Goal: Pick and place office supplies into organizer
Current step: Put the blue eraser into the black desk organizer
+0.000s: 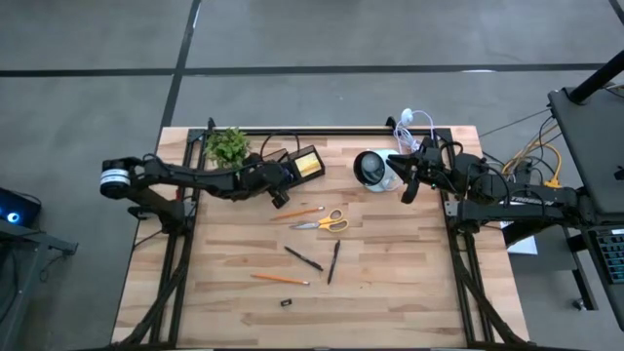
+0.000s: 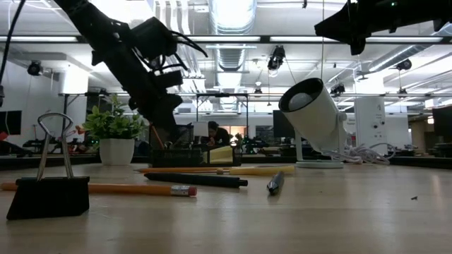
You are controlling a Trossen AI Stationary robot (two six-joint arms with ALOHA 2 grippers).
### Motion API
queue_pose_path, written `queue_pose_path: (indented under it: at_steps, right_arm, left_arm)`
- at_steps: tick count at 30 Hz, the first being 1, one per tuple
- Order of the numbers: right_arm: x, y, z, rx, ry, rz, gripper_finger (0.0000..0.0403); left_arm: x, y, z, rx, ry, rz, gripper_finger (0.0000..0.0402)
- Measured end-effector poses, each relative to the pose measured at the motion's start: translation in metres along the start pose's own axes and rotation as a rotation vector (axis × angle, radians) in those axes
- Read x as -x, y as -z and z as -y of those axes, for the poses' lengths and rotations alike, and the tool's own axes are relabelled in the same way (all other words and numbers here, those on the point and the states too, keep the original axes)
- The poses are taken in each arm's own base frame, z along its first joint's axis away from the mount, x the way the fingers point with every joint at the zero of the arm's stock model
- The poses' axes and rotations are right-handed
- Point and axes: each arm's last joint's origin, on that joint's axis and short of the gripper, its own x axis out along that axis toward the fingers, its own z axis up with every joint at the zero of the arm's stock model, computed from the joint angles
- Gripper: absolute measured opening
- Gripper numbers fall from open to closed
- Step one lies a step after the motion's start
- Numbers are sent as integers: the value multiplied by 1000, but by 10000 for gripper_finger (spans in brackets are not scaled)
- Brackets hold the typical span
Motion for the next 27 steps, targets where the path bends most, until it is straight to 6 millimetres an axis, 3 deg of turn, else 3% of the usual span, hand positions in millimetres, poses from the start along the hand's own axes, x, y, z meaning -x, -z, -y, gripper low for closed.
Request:
queue_pose_path:
  at_steps: [21, 27]
  right_arm:
    - [0, 0, 0, 0, -1, 0, 59]
    - [0, 0, 0, 0, 0, 0, 59]
  left_arm:
    - [-5, 6, -3, -83, -34, -58, 29]
    - [-5, 6, -3, -84, -35, -61, 49]
